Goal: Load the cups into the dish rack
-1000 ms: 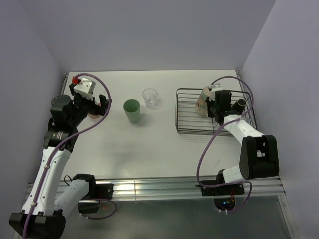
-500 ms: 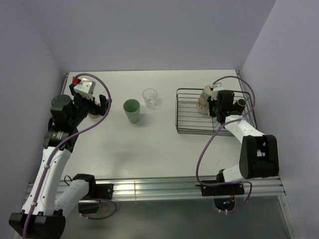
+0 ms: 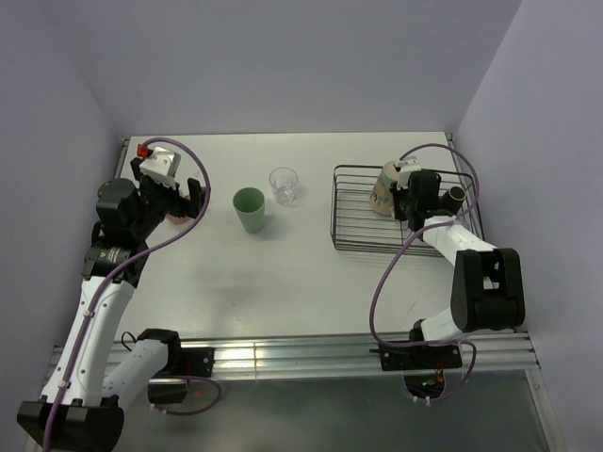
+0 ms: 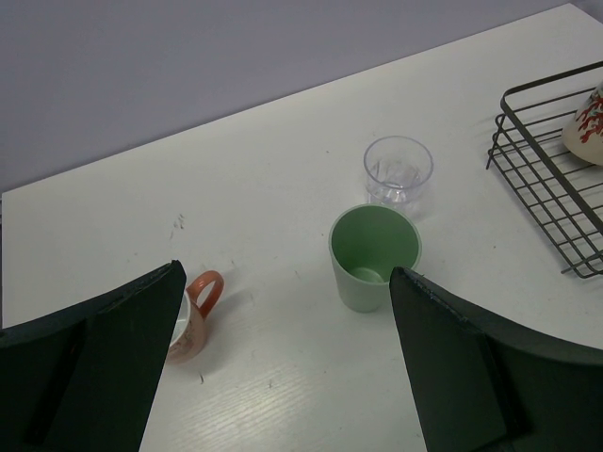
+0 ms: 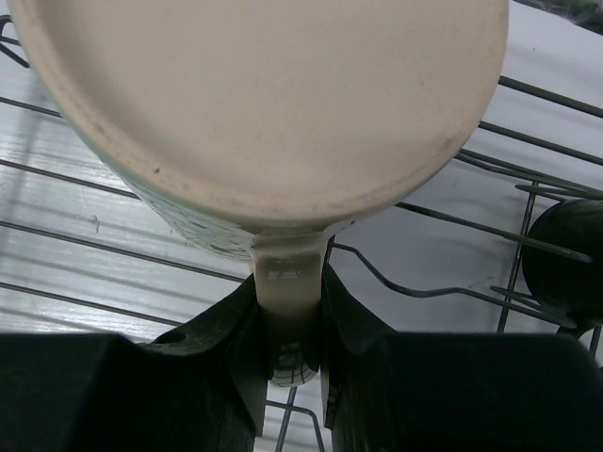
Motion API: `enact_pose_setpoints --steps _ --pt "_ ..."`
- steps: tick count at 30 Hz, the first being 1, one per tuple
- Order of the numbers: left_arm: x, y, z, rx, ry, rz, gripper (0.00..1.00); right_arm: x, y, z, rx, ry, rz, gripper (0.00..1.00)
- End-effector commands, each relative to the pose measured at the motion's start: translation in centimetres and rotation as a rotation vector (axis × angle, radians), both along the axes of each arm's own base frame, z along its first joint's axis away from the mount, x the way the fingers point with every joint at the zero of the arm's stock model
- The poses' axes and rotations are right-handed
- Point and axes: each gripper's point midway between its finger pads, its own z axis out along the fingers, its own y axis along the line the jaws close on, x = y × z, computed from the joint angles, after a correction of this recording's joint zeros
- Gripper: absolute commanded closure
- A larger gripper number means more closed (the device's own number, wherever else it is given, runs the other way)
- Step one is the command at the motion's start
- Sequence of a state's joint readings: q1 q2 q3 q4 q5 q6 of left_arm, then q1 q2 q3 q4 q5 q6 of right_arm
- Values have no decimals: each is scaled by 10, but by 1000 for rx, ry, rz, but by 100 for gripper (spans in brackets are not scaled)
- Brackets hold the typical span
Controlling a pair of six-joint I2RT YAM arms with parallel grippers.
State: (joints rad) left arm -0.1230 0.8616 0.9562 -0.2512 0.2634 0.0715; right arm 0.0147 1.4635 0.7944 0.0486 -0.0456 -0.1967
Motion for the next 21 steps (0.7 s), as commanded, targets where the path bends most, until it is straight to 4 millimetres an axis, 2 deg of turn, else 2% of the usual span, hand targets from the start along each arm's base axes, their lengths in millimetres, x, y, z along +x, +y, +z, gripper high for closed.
enact_pose_setpoints --steps 1,8,12,21 --pt "4 2 22 9 -74 7 1 33 -4 44 -9 -174 -7 100" --pt "5 1 22 9 -71 5 1 31 -3 39 -17 -149 11 100" --pt "6 2 18 13 -64 8 1 23 1 44 -14 -178 34 100" --pt "6 2 20 9 -69 7 1 20 -1 43 -19 -174 26 100"
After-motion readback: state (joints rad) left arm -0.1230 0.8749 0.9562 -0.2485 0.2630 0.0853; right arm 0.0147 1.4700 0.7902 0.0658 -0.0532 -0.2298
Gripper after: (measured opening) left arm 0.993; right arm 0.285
